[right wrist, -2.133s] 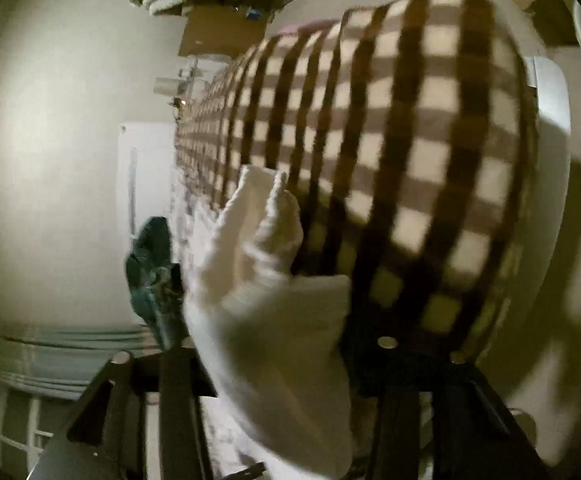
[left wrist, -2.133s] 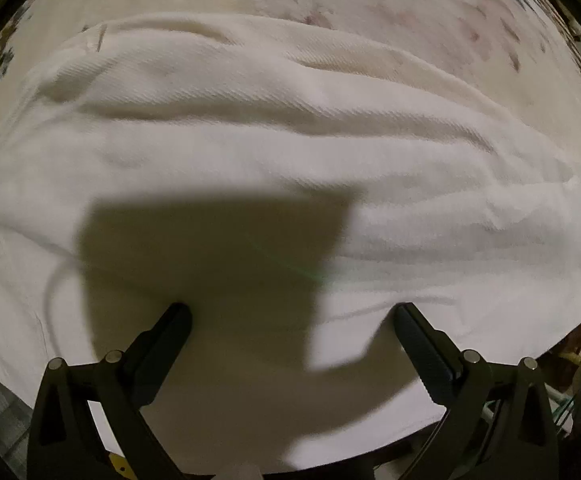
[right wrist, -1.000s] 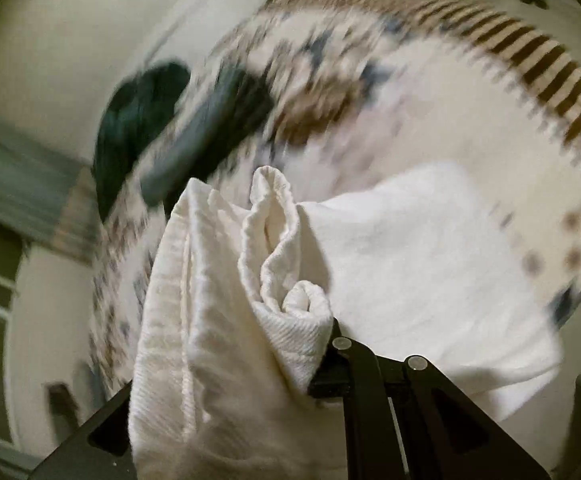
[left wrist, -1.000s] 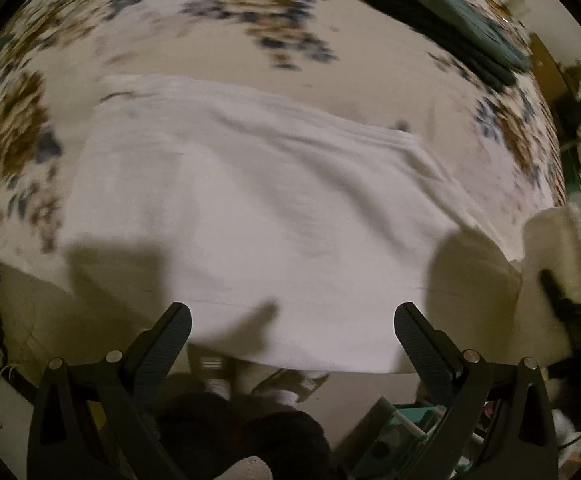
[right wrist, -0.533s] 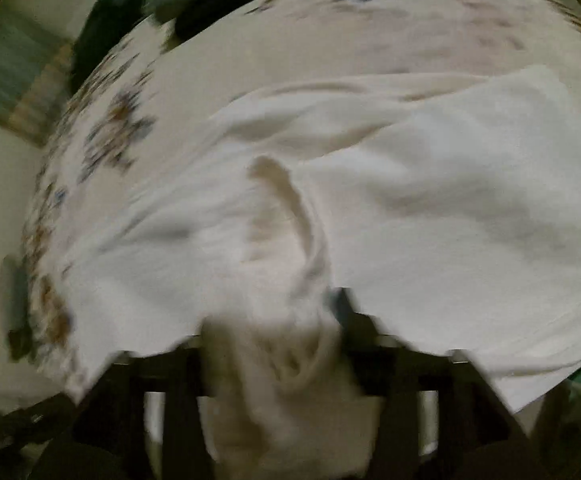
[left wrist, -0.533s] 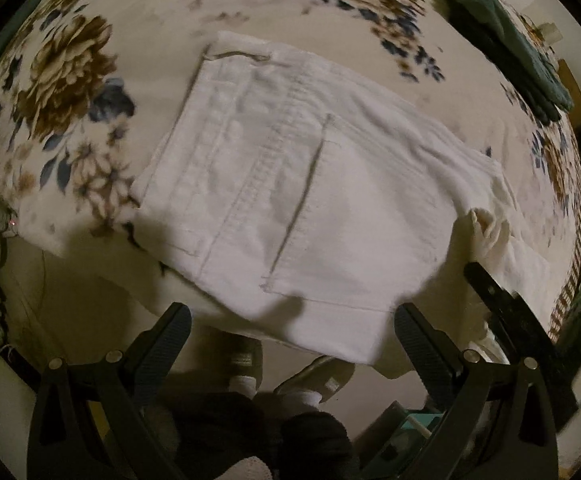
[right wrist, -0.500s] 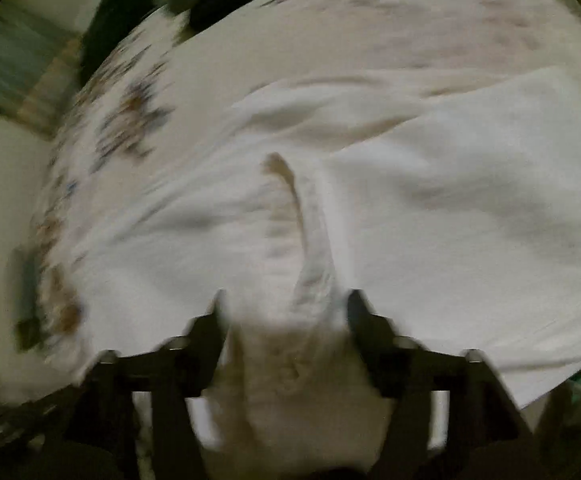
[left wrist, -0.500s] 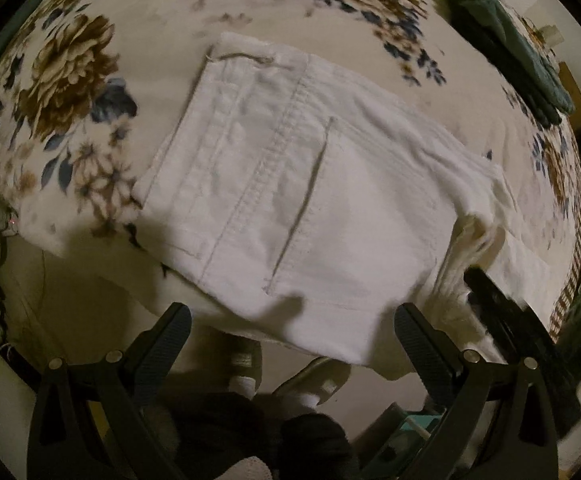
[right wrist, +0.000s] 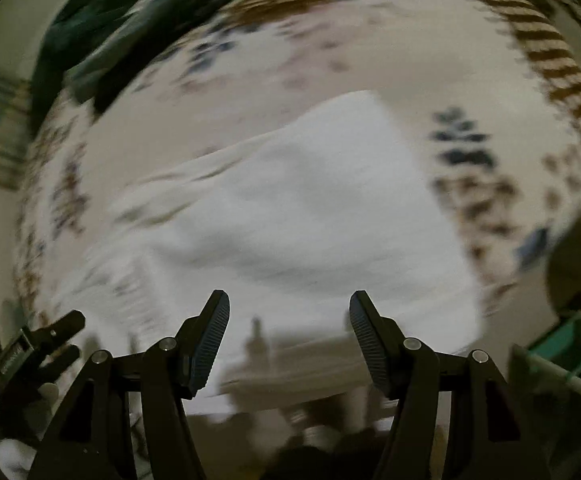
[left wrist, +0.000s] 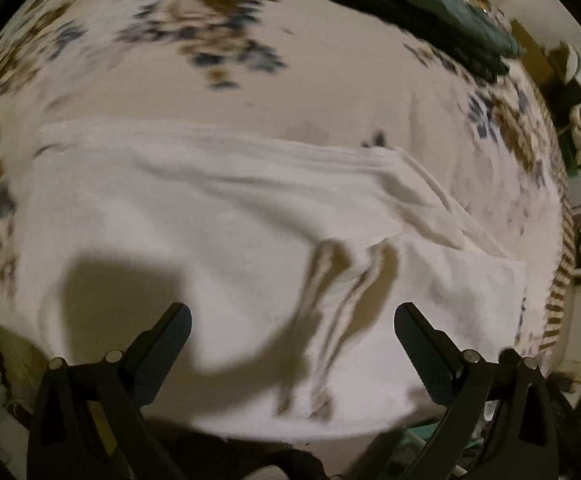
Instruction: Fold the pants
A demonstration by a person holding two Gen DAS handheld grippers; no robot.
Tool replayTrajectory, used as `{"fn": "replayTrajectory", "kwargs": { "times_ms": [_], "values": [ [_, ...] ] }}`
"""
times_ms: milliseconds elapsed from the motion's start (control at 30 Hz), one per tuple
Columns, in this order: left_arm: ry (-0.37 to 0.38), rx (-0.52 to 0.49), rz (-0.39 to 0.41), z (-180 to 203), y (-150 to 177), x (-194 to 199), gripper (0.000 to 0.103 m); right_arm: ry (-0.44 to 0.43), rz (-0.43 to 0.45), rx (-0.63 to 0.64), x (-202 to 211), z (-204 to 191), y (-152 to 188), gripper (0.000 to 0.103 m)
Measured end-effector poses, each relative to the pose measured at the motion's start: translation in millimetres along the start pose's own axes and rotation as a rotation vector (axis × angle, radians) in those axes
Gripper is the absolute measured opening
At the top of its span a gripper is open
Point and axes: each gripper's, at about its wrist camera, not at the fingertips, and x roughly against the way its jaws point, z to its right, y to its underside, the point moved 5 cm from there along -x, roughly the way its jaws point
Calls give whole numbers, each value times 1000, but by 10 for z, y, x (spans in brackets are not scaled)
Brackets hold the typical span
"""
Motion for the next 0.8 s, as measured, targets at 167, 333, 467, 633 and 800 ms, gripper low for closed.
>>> {"fn": "replayTrajectory", "kwargs": {
  "times_ms": [167,333,467,633,800],
  "values": [
    [-116,-2,-51,63,-149,-450,88,91,-15,9,-84,331,-196,65],
    [-94,24,-43,-69,-138,-487,90,125,-41,35,-249,341,-283,65],
    [-33,74,-37,-137,-68,-283,90,155,-55,68,-289,340,-281,65],
    [54,153,36,-474,155,274,90,189,-57,141,-252,202,-287,74],
    [69,286,89,-1201,580,651,96,173,-71,204,-192,-33,-240,103]
  ]
}}
